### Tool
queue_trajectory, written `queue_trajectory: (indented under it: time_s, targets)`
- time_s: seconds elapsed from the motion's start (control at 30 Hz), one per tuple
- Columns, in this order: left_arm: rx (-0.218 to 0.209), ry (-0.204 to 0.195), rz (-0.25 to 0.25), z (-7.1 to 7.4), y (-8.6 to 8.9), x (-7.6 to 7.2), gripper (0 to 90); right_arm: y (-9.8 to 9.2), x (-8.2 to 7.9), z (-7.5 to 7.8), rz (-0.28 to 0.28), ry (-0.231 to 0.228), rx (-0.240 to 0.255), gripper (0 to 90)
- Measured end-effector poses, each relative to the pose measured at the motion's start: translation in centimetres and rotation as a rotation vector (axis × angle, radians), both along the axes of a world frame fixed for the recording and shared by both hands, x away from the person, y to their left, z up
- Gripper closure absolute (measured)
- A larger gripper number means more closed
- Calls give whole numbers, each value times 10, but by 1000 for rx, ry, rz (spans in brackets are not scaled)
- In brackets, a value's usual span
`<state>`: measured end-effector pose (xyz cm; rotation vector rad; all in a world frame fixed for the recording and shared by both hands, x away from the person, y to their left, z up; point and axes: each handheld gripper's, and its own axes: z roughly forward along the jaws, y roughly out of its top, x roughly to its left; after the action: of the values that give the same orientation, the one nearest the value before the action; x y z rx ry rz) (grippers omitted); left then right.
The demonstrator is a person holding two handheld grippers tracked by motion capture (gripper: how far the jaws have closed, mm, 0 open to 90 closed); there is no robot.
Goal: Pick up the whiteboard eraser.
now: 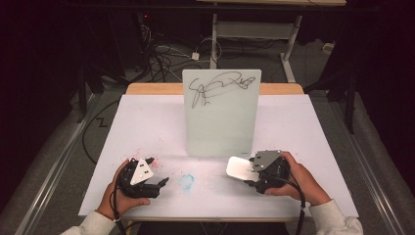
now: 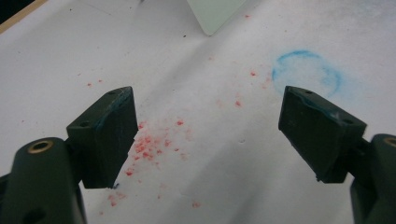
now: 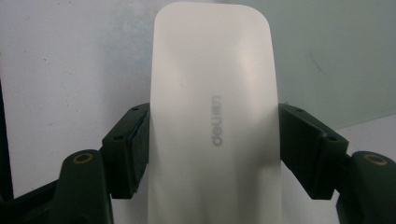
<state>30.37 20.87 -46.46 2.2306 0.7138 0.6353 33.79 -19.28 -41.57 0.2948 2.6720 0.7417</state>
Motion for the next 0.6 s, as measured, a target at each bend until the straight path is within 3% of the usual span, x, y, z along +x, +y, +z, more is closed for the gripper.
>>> queue_trajectory:
  time_s: [0.07,0.3,0.6]
  targets:
    - [0,-2,1,0,0,0,188,-1,0,1,5,-8,3,312]
    - [-1,-19,3,2,2,0,187,-8,-4,4,-60,-41,70,312]
    - [-21,-27,9,3,4,1,182,-16,-6,4,-148,-119,148,312]
